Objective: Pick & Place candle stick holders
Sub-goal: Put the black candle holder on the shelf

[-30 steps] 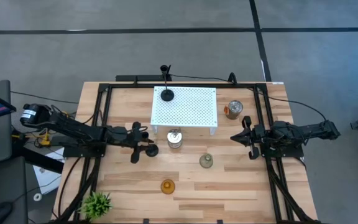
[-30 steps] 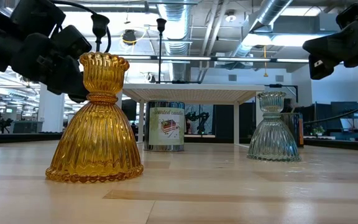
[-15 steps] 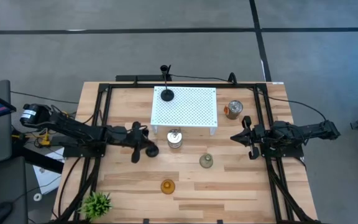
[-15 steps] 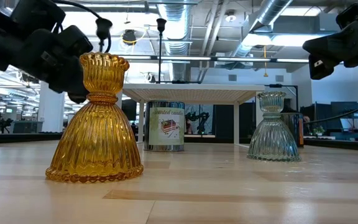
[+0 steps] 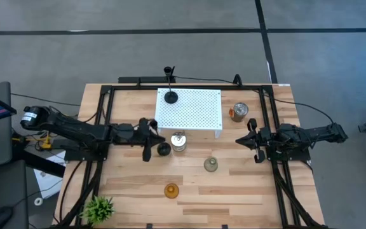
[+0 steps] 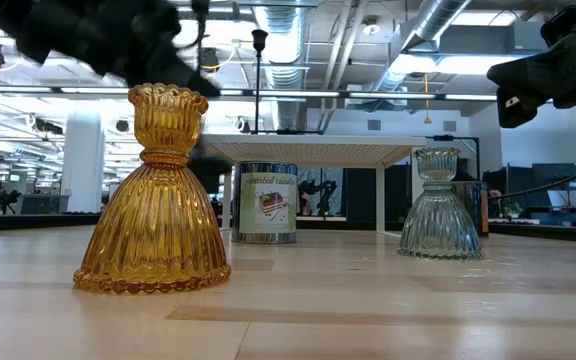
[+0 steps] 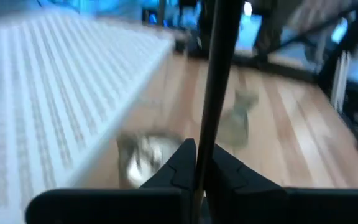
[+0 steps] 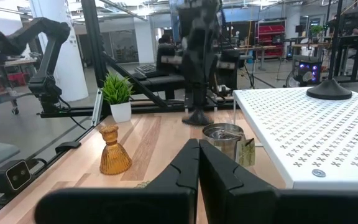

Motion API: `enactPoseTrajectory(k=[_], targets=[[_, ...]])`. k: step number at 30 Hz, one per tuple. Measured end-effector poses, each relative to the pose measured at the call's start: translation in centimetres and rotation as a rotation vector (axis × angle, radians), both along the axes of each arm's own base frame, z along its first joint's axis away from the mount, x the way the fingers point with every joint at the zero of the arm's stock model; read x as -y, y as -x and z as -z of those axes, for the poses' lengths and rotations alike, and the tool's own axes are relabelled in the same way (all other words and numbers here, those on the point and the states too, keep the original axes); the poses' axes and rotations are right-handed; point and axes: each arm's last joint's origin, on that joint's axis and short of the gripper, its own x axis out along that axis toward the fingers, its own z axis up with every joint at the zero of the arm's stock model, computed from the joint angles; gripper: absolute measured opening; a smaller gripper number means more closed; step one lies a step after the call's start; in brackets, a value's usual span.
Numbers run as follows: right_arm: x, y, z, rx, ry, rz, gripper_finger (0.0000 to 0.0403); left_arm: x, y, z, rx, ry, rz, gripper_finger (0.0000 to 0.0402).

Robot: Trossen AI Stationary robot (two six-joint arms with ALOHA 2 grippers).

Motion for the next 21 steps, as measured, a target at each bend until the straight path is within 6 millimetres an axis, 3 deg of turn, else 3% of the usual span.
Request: enactPoseTrajectory(k=[7,13,21], targets=[[0.0,0.0,0.0,0.000,0.000,0.000,0.0000,-1.4,-0.6,-4.3,0.052,-0.047,-0.113,0.0013],[0.0,0.0,0.0,0.000,0.000,0.001,0.0000,-3.3,-1.2,-6.6,0.093,-0.108,-0.208,0.0013],[0.0,0.0,0.0,0.000,0.000,0.004,0.0000,-6.3,-3.1,-7.6,0.020,-0.109,-0.345,0.0015]])
